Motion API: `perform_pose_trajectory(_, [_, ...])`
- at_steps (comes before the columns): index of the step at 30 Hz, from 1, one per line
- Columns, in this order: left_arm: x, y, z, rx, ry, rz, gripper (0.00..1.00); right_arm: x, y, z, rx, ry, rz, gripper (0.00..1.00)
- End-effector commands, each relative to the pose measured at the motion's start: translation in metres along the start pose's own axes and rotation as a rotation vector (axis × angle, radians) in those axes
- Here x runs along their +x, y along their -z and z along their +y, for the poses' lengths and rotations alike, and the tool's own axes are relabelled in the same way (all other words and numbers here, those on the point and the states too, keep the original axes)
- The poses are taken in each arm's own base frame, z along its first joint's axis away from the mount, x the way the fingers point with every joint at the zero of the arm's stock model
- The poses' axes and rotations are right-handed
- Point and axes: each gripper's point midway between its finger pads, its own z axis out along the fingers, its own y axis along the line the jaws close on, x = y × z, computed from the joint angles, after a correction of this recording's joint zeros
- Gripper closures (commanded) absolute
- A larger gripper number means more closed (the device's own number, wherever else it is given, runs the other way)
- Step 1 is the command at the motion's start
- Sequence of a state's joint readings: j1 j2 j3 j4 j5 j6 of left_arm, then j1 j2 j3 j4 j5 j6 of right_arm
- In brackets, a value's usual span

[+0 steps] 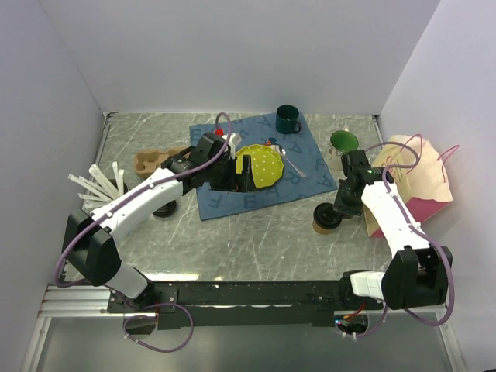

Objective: Pack the takeout coffee

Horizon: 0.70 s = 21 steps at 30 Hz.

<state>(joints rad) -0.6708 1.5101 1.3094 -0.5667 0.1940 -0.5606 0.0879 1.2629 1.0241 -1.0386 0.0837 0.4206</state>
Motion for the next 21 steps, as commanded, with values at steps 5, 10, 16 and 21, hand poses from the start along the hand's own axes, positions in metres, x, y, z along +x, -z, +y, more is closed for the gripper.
perform_pose_trajectory(5, [-0.008,0.014,0.002,-0.023,-0.018,-0.043,0.03,-0.022,0.000,0.001,-0.037,-0.033,-0.060,0.70])
perform_pose_trajectory(10, [-0.023,0.023,0.003,-0.063,-0.010,-0.089,0.03,-0.037,0.040,0.022,-0.168,0.005,-0.104,0.61])
perform_pose_trajectory(16, [-0.035,0.034,-0.002,-0.063,-0.016,-0.130,0.03,-0.047,0.088,0.058,-0.402,0.098,-0.150,0.56])
perform_pose_trajectory(21, [-0.040,0.043,-0.006,-0.054,-0.029,-0.150,0.03,-0.084,0.143,0.063,-0.433,0.167,-0.322,0.54])
